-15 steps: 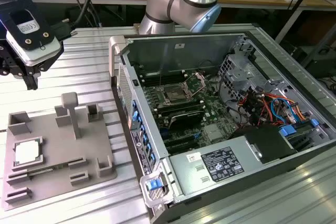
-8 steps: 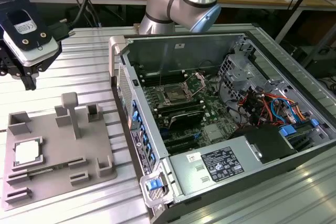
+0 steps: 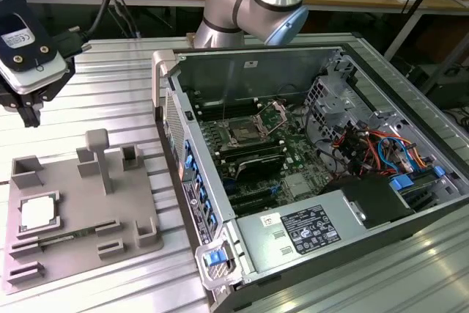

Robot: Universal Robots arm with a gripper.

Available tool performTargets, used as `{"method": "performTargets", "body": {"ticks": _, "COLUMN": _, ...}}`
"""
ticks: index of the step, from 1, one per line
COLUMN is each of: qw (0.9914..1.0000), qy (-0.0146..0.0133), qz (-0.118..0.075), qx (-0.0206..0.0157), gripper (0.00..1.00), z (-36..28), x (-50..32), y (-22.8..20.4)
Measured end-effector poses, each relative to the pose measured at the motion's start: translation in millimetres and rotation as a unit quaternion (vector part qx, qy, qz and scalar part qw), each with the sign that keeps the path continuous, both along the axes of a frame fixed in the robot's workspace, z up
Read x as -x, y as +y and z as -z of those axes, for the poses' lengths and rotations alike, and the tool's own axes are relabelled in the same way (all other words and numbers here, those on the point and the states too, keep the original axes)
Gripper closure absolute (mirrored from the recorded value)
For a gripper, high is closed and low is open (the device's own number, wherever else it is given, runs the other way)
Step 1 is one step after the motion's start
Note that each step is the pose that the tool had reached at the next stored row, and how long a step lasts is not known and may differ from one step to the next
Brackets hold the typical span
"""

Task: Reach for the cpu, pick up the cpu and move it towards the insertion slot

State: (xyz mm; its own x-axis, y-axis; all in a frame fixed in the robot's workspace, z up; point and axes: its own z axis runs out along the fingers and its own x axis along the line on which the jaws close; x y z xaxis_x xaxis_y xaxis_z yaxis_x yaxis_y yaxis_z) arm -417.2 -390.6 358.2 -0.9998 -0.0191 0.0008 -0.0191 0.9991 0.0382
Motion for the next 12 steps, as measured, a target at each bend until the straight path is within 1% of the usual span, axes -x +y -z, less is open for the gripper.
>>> {"method": "performTargets", "body": {"ticks": 12, "qw": 1.0, "qy": -0.0001, "qz": 0.0, "qx": 0.0, "gripper": 0.89, "z": 0.4, "x": 5.3, "y": -0.3}}
